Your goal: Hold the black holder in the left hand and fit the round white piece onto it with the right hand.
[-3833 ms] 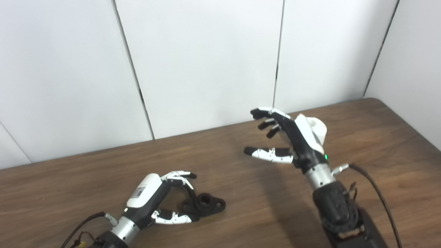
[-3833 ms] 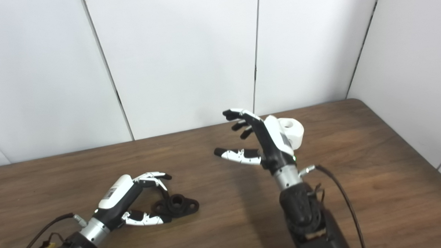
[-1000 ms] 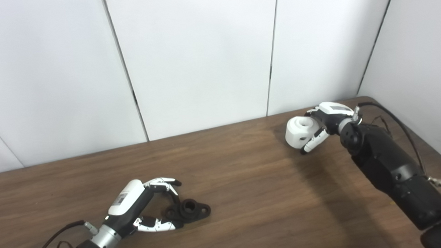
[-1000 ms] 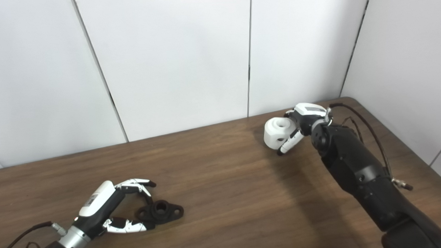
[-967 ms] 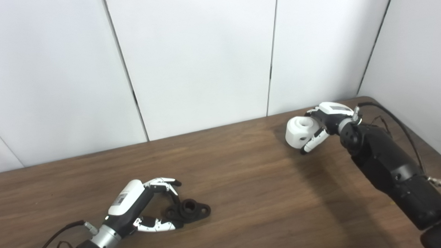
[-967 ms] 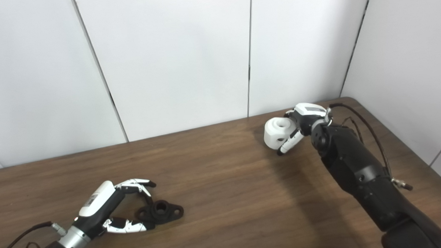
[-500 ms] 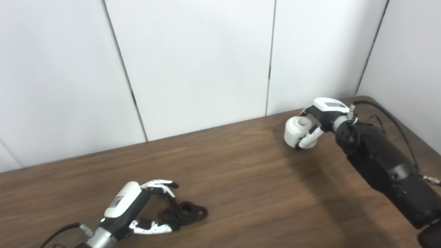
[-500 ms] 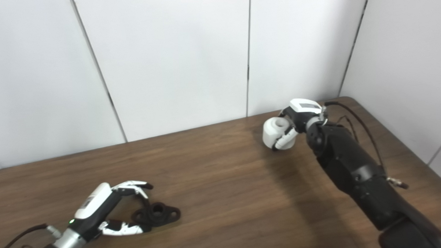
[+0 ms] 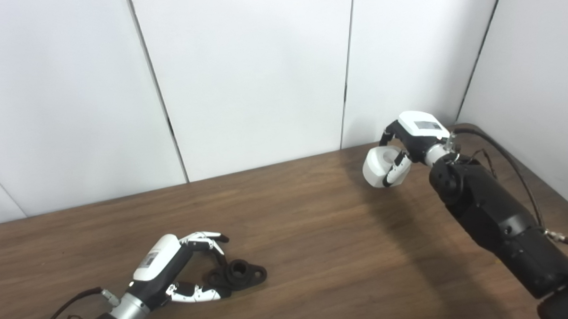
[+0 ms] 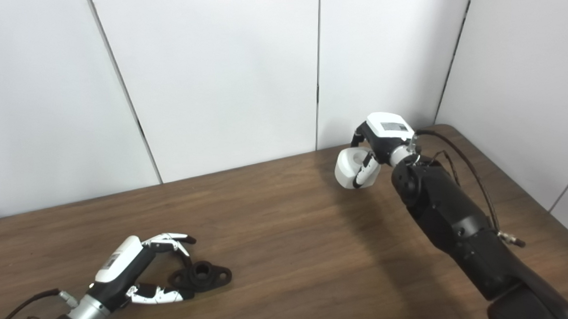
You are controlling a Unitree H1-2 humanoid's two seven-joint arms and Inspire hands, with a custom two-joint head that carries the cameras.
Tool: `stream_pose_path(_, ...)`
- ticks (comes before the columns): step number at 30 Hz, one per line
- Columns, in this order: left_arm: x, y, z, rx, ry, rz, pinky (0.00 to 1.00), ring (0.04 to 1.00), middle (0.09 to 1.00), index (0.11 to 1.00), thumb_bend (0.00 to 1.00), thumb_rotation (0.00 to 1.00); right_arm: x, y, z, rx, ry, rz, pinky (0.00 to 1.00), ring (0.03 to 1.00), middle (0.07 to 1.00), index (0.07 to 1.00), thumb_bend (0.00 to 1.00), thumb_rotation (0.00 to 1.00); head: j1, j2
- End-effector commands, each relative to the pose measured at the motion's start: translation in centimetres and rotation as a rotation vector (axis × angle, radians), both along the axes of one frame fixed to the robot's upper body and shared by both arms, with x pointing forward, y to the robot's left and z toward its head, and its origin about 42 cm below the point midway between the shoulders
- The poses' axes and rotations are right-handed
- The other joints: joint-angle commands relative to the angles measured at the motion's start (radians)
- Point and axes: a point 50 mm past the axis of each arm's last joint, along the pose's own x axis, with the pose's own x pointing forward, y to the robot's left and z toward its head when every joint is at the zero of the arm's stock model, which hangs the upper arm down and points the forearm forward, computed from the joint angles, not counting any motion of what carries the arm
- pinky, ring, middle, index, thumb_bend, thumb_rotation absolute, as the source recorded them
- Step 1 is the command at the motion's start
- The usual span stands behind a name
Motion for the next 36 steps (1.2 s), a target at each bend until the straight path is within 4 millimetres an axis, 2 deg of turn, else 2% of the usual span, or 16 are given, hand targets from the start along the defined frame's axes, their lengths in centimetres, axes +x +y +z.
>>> stream_pose_path(1,-2.5,3.2,-4.0,0.183,0.145,-0.012,0.68,0.803,0.780,0.487,0.52,0.04,0.6,-0.1,3.6,-0.035,-0.121,0.019,0.69,0.763,0.724,0.481,0.52,0.14,0.003,0.003)
stream_pose_path(7,-2.4,3.2,-3.9,0.190,0.134,-0.014,0.66,0.800,0.778,0.487,0.52,0.05,0.3,-0.1,3.7,-0.041,-0.135,0.037,0.68,0.754,0.712,0.481,0.53,0.14,0.022,0.012)
stream_pose_path(11,-2.4,3.2,-4.2,0.187,0.134,-0.004,0.66,0.800,0.780,0.487,0.52,0.05,-0.6,0.7,4.4,-0.006,-0.138,0.069,0.68,0.769,0.714,0.482,0.53,0.14,0.050,0.023)
stream_pose_path(17,-2.4,3.0,-4.7,0.197,0.146,-0.003,0.67,0.811,0.788,0.487,0.52,0.05,-1.8,3.0,6.0,0.106,-0.074,0.111,0.72,0.766,0.727,0.482,0.53,0.14,0.082,0.044)
stream_pose_path(23,-2.4,2.6,-5.0,0.202,0.140,-0.009,0.68,0.819,0.792,0.488,0.52,0.05,-2.4,5.4,7.1,0.109,-0.001,0.157,0.72,0.762,0.739,0.481,0.53,0.14,0.128,0.063)
stream_pose_path(28,-2.3,2.3,-5.1,0.200,0.144,-0.013,0.69,0.827,0.797,0.488,0.52,0.05,-2.9,8.0,7.9,0.099,0.019,0.230,0.77,0.804,0.751,0.481,0.53,0.14,0.148,0.075)
stream_pose_path(34,-2.4,1.7,-5.3,0.185,0.140,-0.008,0.70,0.828,0.798,0.488,0.52,0.05,-3.2,10.4,7.7,0.112,0.024,0.296,0.76,0.822,0.755,0.481,0.53,0.14,0.216,0.088)
stream_pose_path(36,-2.4,1.4,-5.4,0.182,0.140,-0.010,0.70,0.830,0.800,0.488,0.52,0.05,-3.3,11.5,7.5,0.131,0.030,0.330,0.77,0.818,0.754,0.481,0.53,0.14,0.272,0.100)
